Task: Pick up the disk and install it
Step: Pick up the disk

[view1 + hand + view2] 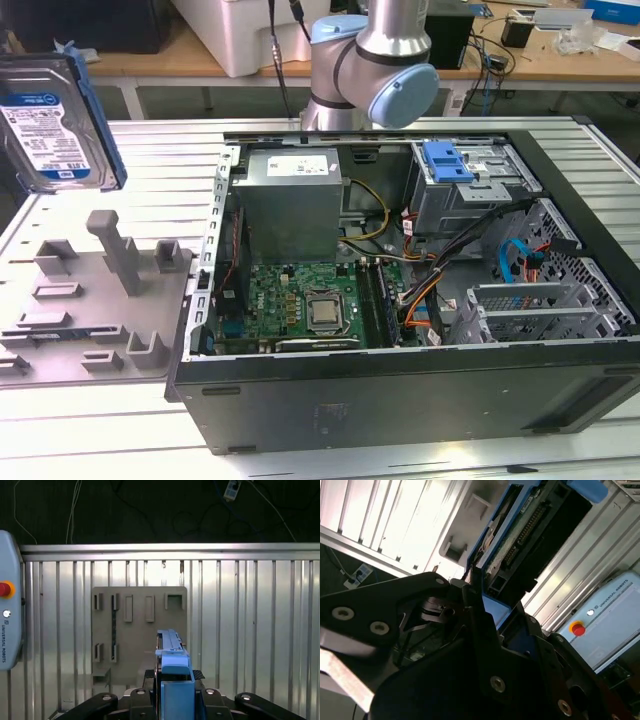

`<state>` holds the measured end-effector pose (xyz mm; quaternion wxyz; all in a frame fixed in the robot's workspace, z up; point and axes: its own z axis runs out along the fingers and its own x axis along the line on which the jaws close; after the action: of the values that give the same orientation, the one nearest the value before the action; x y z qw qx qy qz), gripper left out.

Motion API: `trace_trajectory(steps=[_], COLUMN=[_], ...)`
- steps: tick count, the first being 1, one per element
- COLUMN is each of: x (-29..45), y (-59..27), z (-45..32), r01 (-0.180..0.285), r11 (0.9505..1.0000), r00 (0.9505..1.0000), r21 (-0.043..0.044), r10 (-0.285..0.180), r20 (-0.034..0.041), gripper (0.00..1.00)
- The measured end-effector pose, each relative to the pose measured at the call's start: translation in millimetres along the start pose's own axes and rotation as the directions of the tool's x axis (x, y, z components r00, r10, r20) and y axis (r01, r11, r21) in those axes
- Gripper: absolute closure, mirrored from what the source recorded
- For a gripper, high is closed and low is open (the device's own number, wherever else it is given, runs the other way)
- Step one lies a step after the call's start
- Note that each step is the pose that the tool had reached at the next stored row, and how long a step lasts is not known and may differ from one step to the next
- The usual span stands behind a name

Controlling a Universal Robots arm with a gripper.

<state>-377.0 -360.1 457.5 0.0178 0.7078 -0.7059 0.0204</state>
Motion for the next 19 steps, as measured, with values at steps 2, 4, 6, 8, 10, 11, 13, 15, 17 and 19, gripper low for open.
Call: trace_trajectory(steps=[2, 4, 6, 8, 10, 11, 13, 15, 17, 19], x=[1.8, 4.4, 7.4, 9.9, 11.5, 12.6, 15.0, 17.6, 19.9, 22.1], y=[-7.1, -16.6, -28.2, -38.3, -44.5, -48.5, -56.9, -66.2, -73.2, -79.2], z=[-1.6, -3.8, -6.9, -9.4, -10.8, -11.6, -13.5, -15.5, -16.3, -16.9], r01=[0.0, 0.0, 0.0, 0.0, 0.0, 0.0, 0.0, 0.0, 0.0, 0.0], r11=[1.0, 1.0, 1.0, 1.0, 1.0, 1.0, 1.0, 1.0, 1.0, 1.0], r00=[1.0, 1.0, 1.0, 1.0, 1.0, 1.0, 1.0, 1.0, 1.0, 1.0], r21=[-0.0004, -0.0007, -0.0012, -0.0016, -0.002, -0.0022, -0.0027, -0.0032, -0.0035, -0.0039], r10=[0.0, 0.0, 0.0, 0.0, 0.0, 0.0, 0.0, 0.0, 0.0, 0.0], r20=[0.0, 0.0, 0.0, 0.0, 0.0, 0.0, 0.0, 0.0, 0.0, 0.0], gripper=[0.64, 0.64, 0.64, 0.64, 0.64, 0.64, 0.64, 0.64, 0.64, 0.64])
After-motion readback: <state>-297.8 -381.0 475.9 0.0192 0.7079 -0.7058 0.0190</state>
